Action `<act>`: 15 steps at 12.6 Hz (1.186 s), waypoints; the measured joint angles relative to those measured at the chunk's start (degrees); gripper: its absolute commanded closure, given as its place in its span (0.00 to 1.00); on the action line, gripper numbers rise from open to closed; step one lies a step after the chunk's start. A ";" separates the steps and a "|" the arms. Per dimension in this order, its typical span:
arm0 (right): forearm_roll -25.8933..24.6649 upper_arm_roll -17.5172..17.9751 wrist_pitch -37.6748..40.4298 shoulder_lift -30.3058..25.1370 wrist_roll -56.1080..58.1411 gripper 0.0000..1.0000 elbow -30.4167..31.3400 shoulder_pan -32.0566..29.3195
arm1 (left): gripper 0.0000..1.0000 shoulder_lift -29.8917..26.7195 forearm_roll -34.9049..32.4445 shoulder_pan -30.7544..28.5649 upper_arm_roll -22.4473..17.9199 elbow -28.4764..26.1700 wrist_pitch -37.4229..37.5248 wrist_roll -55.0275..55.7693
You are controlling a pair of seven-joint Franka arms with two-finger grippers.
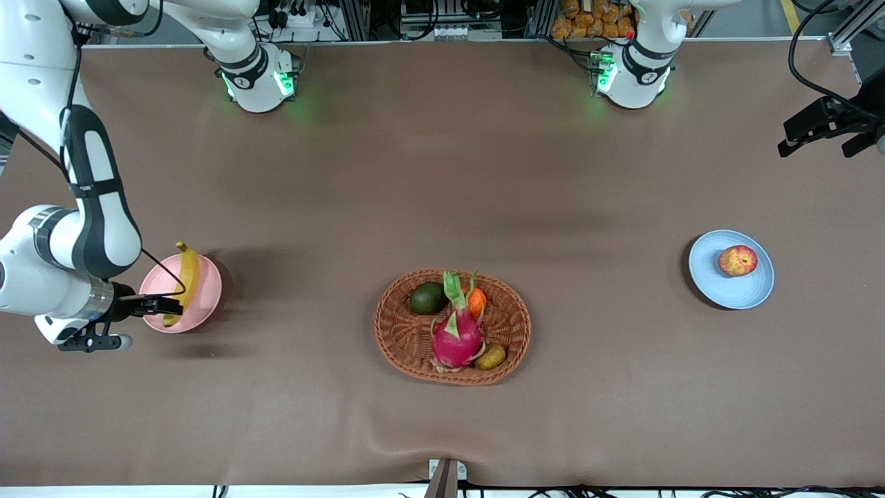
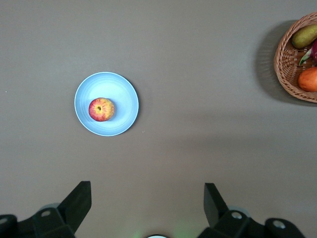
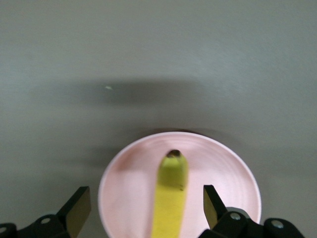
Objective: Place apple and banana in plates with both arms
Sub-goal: 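Carry the banana to the pink plate while the left gripper releases the apple, then open the right gripper and lift it away from the banana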
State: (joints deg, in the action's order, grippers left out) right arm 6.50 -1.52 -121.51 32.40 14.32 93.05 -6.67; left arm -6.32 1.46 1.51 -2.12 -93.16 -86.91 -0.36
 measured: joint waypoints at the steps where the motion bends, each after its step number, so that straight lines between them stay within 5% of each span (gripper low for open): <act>1: 0.00 0.01 2.14 -1.62 -0.40 0.00 -0.35 1.03 | 0.00 0.04 0.00 0.01 0.01 0.00 0.00 0.00; 7: -0.02 -0.37 24.06 -17.90 -4.13 0.00 -1.73 1.67 | 0.00 0.46 0.00 -0.04 -0.11 -0.03 0.01 0.13; 15: -0.12 0.17 39.19 -32.52 -13.08 0.00 -1.43 6.12 | 0.00 0.53 0.00 -0.12 -0.15 0.02 0.05 1.91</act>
State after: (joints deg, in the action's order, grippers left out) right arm 6.38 -1.35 -82.32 -0.12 1.24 91.62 -0.56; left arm -5.79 1.46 1.38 -2.27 -93.14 -86.87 1.55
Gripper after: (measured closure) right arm 0.000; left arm 0.000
